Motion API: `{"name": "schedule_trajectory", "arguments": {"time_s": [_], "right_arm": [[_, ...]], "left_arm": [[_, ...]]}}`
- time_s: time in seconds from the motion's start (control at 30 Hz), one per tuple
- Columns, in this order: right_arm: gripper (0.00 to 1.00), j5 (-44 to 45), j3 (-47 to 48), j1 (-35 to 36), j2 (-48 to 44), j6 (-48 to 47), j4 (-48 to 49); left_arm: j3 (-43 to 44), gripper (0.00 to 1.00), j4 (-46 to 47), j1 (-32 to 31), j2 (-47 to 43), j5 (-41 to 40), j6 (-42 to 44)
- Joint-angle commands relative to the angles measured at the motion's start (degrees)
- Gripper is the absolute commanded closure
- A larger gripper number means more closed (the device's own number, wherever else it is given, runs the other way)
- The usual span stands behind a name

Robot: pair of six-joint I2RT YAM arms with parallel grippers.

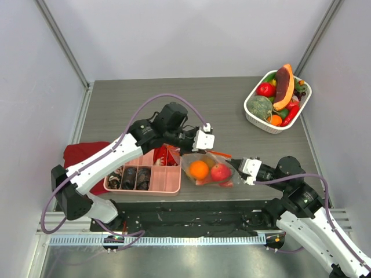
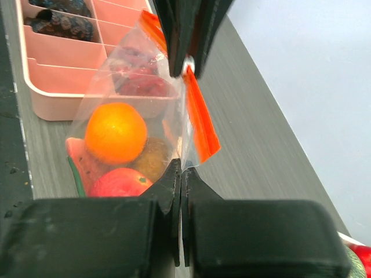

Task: Place the food in the zip-top bag and seal the zipper
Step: Zip the zipper food storage bag at the center of the board.

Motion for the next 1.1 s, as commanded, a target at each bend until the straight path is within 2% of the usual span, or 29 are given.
{"name": "schedule_trajectory", "arguments": {"time_s": [0.0, 0.13, 0.47, 0.77, 0.9, 0.97, 1.03, 1.07], "right_arm": [[0.99, 4.6, 0.6, -0.1, -1.3, -2.5, 1.7], [0.99, 9.7, 0.8, 0.0, -0.9, -2.7, 2.2], [0.99, 16.2, 1.1, 0.0, -2.3, -2.1, 2.2], [0.99, 19.4, 0.5, 0.0, -4.3, -3.3, 1.8], [0.99, 18.3, 0.1, 0.0, -4.3, -4.4, 2.1], [0.99, 17.3, -0.2, 0.0, -3.7, -4.5, 2.5], [0.99, 15.9, 0.0, 0.0, -3.2, -4.9, 3.1], [0.99, 15.5, 0.1, 0.0, -2.4, -4.9, 3.3]], "left_arm": [[-1.9, 1.0, -5.7, 4.0, -4.3, -4.4, 2.7], [-5.4, 1.0, -7.1, 6.7, -7.1, -5.2, 5.3], [-9.5, 1.0, -8.4, 16.4, -10.2, -4.9, 7.7], [-9.8, 1.0, -10.4, 22.3, -10.1, -3.0, 10.1], [-9.2, 0.99, -11.1, 23.5, -9.7, -2.2, 10.7], [-8.5, 0.97, -11.0, 23.5, -9.2, -1.0, 10.2], [-6.3, 0.85, -12.0, 23.2, -8.6, 1.6, 7.7], [-5.2, 0.74, -12.3, 22.8, -7.7, 2.1, 6.4]]}}
